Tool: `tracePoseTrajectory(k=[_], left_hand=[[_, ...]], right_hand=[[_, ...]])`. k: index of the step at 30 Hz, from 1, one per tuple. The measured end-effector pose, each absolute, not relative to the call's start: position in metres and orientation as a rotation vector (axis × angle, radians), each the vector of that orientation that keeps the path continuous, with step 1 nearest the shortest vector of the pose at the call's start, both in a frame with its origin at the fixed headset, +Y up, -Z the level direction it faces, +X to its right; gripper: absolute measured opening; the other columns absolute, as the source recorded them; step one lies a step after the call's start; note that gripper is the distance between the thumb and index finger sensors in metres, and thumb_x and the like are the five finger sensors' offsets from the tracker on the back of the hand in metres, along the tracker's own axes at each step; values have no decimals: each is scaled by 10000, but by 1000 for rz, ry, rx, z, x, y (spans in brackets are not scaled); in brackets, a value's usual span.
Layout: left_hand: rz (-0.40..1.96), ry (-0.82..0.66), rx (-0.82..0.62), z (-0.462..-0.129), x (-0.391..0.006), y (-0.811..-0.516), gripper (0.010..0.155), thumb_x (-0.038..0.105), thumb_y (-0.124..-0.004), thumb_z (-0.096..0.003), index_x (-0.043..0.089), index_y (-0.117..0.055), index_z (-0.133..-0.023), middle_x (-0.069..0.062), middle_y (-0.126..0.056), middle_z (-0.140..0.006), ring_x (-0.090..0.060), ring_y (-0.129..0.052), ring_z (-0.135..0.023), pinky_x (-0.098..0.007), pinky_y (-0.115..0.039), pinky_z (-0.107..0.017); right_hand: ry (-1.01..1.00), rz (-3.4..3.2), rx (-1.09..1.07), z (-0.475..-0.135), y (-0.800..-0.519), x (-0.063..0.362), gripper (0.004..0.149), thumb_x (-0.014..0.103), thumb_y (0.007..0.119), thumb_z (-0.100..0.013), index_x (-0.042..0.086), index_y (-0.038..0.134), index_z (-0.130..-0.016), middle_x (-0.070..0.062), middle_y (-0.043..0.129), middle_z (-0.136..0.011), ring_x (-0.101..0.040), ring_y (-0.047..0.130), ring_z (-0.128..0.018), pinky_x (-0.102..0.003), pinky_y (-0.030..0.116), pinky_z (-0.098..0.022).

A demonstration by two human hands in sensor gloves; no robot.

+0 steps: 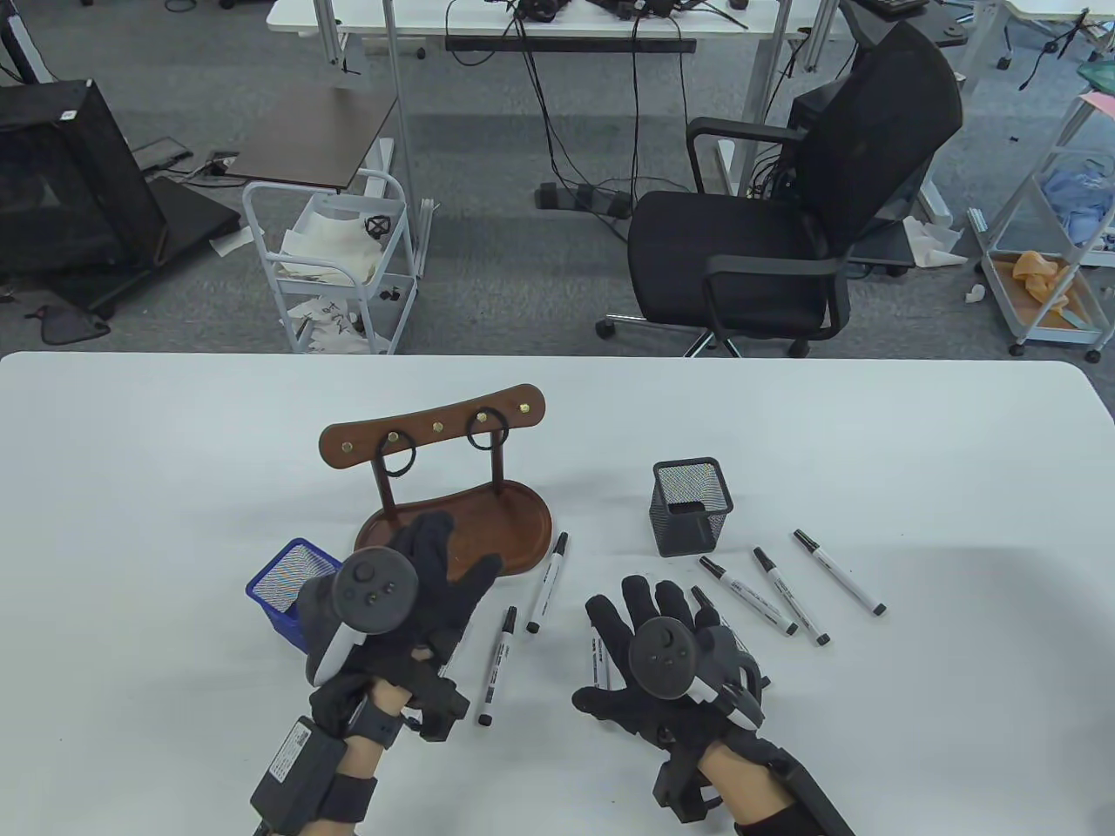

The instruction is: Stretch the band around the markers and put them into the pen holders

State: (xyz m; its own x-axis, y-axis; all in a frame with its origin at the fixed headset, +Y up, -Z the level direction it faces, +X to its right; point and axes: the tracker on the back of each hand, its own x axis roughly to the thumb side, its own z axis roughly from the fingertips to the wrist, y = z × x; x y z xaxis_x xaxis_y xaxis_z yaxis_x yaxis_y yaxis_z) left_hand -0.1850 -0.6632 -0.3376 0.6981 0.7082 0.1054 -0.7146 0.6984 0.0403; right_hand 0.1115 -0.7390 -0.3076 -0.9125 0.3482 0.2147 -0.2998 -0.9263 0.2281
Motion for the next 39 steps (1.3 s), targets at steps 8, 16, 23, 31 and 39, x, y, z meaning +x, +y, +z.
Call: tracePoseTrajectory(k=[8,16,23,31,39], left_hand=[[1042,137,10,-362,-202,-663,835,538,-613,-606,-104,-407,-1098,-422,-486,-1141,-684,-496,-1000,-743,-540,-677],[1135,262,-12,-378,-212,-674,850,487,-579,-620,-154,-267,-1081,-486,-378,-1116,-729,-457,-968,-744,-547,-662],[1263,314,-24,-389,-219,-683,859,470,-557,-627,-144,-156,-1074,-485,-317,-1121,-720,-434,-982,-742,-535,-673],[1327,377,-10,-397,-230,-685,780,421,-561,-631,-103,-201,-1084,-436,-371,-1136,-682,-468,-1000,-730,-539,-684],[1333,409,-26,-401,-231,-684,717,421,-611,-629,-60,-331,-1081,-388,-480,-1132,-654,-535,-995,-720,-569,-677]], right_hand=[[260,2766,365,-308,-739,113,931,686,818,-362,418,338,-1114,-33,164,-1295,-424,103,-1166,-761,177,-739],[261,2759,361,-308,-739,114,928,683,819,-363,415,345,-1115,-34,169,-1294,-426,113,-1168,-763,179,-738],[264,2760,364,-308,-738,114,925,682,820,-365,413,349,-1114,-36,173,-1297,-427,114,-1167,-761,181,-739],[261,2758,370,-307,-738,115,924,680,820,-364,412,353,-1114,-38,177,-1296,-428,117,-1167,-762,183,-738],[269,2754,370,-307,-739,115,923,679,821,-365,410,355,-1115,-37,180,-1296,-426,118,-1167,-761,185,-740]])
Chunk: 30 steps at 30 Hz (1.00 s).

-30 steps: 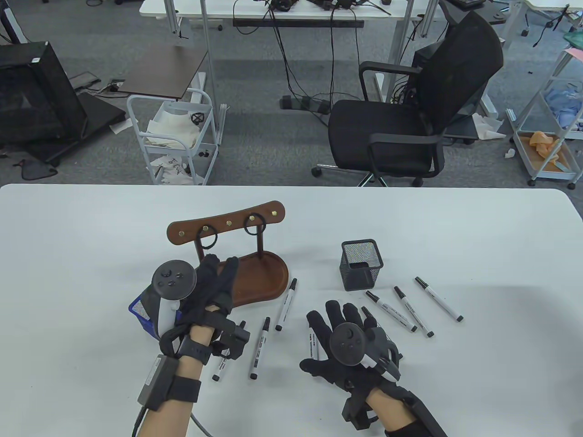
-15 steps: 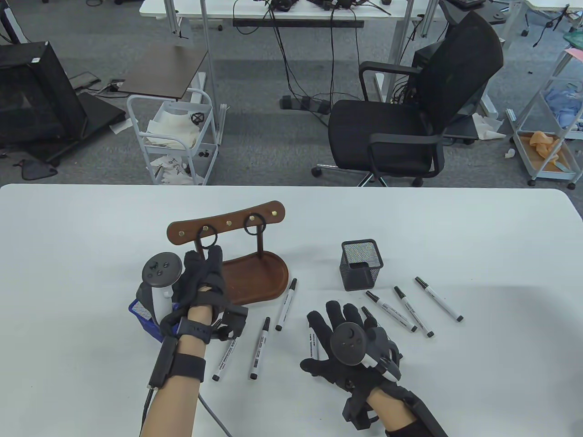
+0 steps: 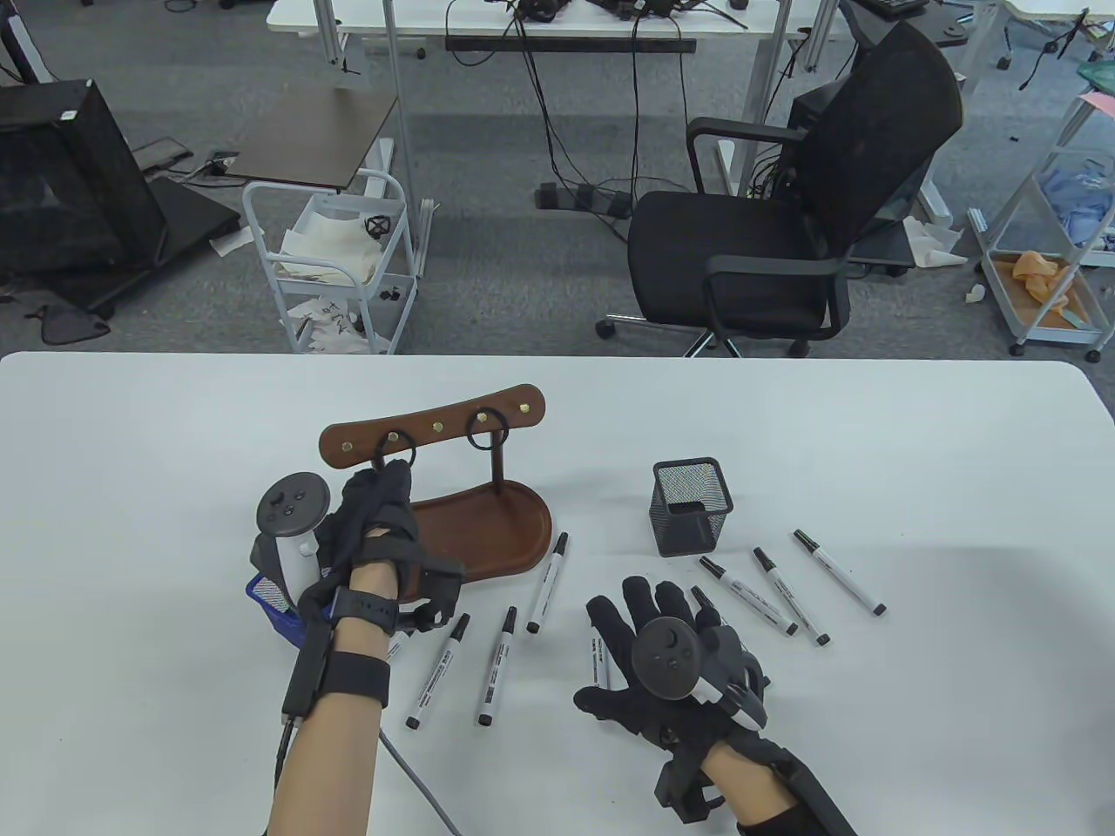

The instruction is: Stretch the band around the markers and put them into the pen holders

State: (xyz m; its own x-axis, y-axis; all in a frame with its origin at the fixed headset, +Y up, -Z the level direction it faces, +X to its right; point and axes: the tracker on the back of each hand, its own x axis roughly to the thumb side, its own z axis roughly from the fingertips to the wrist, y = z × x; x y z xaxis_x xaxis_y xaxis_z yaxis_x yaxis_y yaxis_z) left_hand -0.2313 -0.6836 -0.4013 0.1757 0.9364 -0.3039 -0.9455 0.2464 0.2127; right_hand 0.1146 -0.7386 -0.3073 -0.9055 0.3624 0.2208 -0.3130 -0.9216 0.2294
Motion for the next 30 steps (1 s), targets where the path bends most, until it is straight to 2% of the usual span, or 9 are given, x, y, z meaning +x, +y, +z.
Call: tracePoseTrajectory(k=[2,6,8,30], left_hand=[[1326,423,-23,-403,-233,-684,695,412,-619,-628,-52,-358,-1075,-372,-502,-1128,-644,-543,-998,-718,-572,-676],[1353,443,-23,-405,-237,-686,485,329,-616,-628,42,-533,-1011,-286,-634,-1101,-597,-604,-1000,-708,-584,-683],[1339,439,-20,-405,-238,-686,459,310,-617,-626,39,-569,-993,-262,-685,-1075,-579,-642,-990,-706,-595,-679],[1301,330,33,-390,-233,-649,434,315,-633,-624,49,-605,-966,-230,-730,-1047,-545,-685,-980,-692,-615,-674]], right_hand=[[266,2754,368,-307,-738,115,922,679,820,-365,411,355,-1114,-37,181,-1297,-427,121,-1167,-761,186,-740],[264,2752,367,-308,-738,115,919,677,821,-366,410,358,-1114,-37,183,-1297,-426,122,-1167,-761,187,-741],[263,2751,367,-308,-738,115,919,677,820,-366,411,359,-1115,-37,185,-1296,-427,123,-1167,-760,187,-741],[277,2755,359,-308,-737,115,912,673,819,-367,405,370,-1114,-44,193,-1294,-430,130,-1166,-761,195,-741]])
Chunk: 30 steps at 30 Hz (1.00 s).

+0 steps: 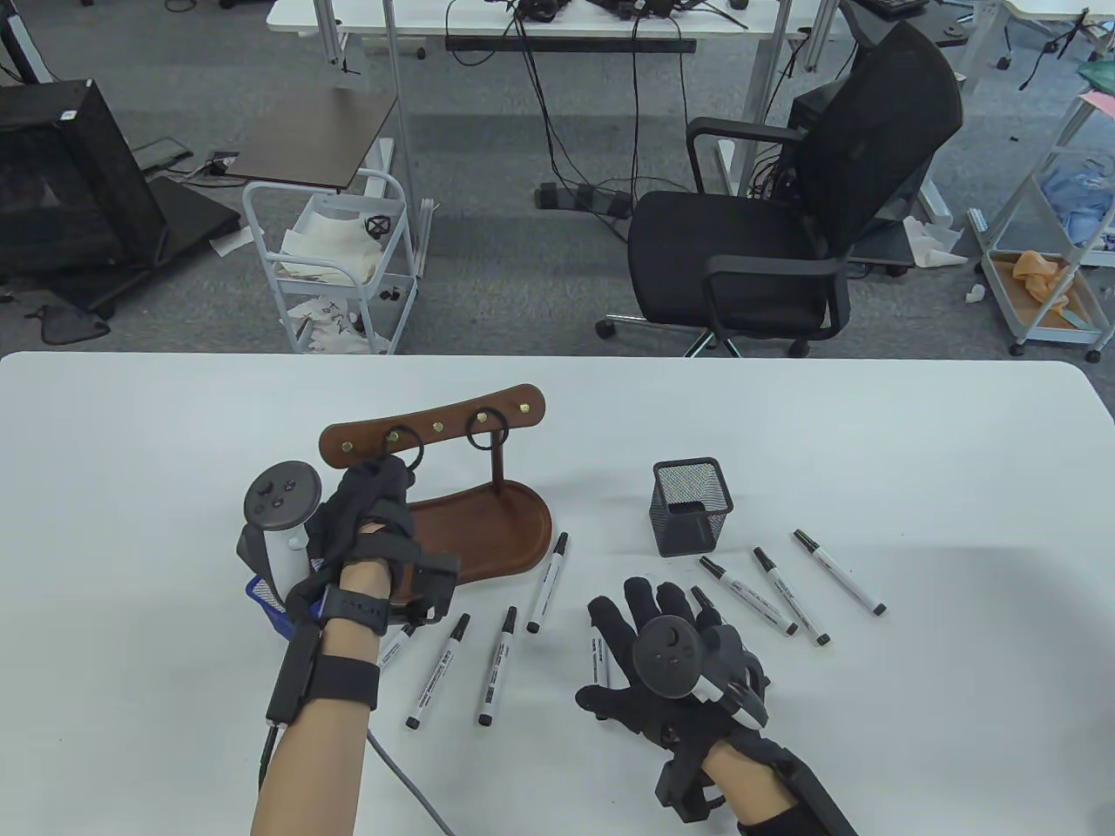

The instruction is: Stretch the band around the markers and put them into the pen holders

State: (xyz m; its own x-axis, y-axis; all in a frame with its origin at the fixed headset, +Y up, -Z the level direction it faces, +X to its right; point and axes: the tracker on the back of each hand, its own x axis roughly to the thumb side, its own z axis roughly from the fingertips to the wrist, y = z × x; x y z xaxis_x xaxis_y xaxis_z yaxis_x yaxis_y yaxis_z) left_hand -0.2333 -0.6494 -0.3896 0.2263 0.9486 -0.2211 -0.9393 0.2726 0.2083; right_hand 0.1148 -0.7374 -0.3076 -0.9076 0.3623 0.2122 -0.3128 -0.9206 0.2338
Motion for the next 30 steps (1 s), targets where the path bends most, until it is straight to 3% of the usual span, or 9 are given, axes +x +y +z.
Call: tracePoseTrajectory(k=[11,21,30], left_hand=[[1275,253,50,-379,-228,-642,420,330,-664,-622,76,-635,-955,-212,-747,-1044,-523,-702,-983,-685,-618,-680],[1226,95,11,-364,-200,-640,396,342,-711,-612,104,-684,-927,-197,-796,-1015,-500,-749,-965,-674,-639,-677],[1209,-64,-41,-346,-167,-652,368,334,-759,-599,127,-738,-903,-189,-845,-985,-481,-799,-938,-668,-656,-672]], right_hand=[[268,2762,359,-307,-736,114,911,671,819,-369,405,368,-1115,-42,192,-1294,-424,126,-1165,-751,203,-750],[240,2739,343,-308,-733,117,902,674,801,-378,396,365,-1117,-44,212,-1297,-417,153,-1174,-735,267,-777],[171,2696,294,-309,-725,125,878,677,780,-388,317,447,-1116,-97,432,-1253,-418,390,-1119,-659,385,-810]])
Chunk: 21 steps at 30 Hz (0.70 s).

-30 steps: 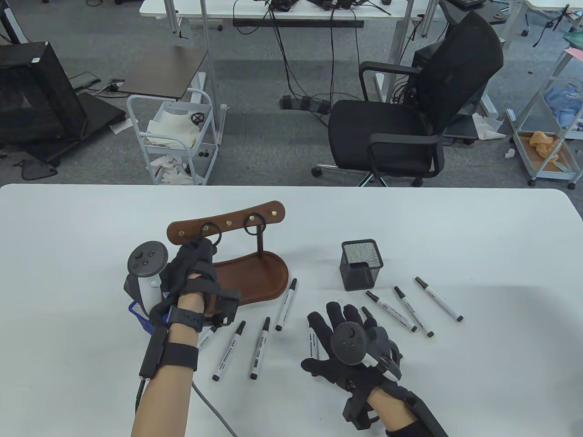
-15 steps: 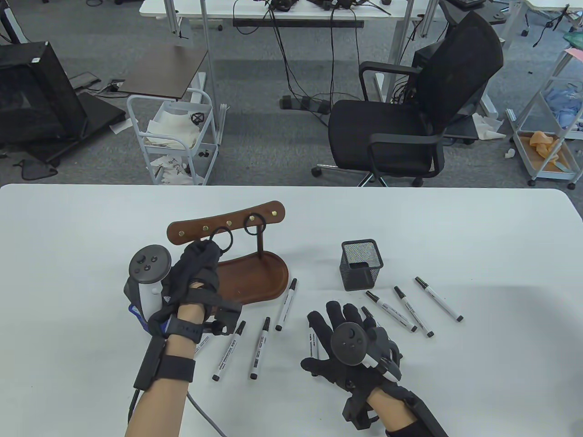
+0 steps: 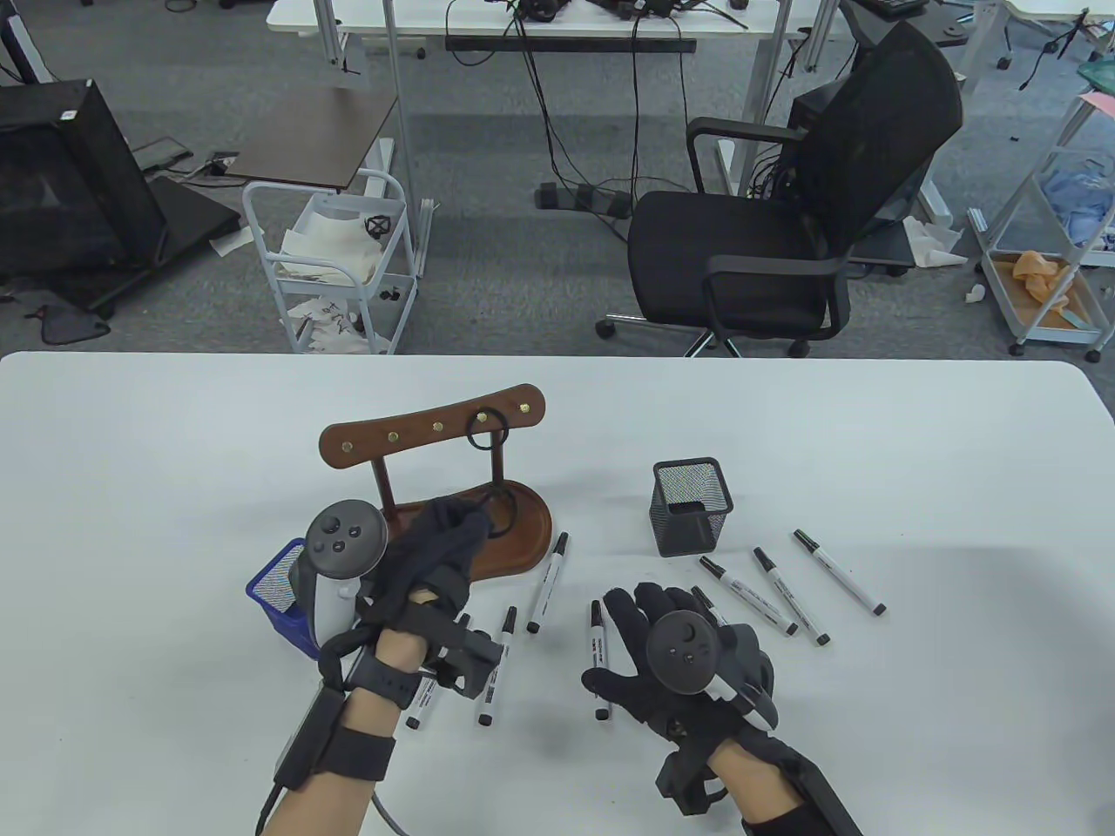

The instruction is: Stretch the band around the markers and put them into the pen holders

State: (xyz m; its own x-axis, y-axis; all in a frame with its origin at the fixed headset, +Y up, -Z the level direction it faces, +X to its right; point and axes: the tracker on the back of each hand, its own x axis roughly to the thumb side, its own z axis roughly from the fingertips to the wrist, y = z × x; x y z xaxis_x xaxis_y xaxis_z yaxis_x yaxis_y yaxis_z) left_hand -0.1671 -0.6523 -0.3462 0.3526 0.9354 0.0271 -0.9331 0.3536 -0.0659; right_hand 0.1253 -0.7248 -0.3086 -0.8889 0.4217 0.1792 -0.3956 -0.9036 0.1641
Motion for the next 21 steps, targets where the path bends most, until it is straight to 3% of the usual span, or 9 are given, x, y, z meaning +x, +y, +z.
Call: tracePoseTrajectory(k=[9,21], left_hand=[[1165,-142,-73,-333,-150,-672,367,319,-775,-587,120,-750,-894,-188,-883,-953,-471,-838,-910,-668,-666,-666],[1119,-248,-169,-325,-133,-698,390,295,-770,-588,85,-734,-914,-213,-872,-962,-497,-820,-914,-686,-643,-670]], right_hand=[[150,2587,263,-311,-721,132,771,621,758,-433,294,498,-1081,-45,584,-1157,-346,595,-1015,-564,515,-793],[224,2346,281,-314,-717,128,643,527,735,-492,290,536,-1056,-5,649,-1097,-294,676,-952,-519,580,-761]])
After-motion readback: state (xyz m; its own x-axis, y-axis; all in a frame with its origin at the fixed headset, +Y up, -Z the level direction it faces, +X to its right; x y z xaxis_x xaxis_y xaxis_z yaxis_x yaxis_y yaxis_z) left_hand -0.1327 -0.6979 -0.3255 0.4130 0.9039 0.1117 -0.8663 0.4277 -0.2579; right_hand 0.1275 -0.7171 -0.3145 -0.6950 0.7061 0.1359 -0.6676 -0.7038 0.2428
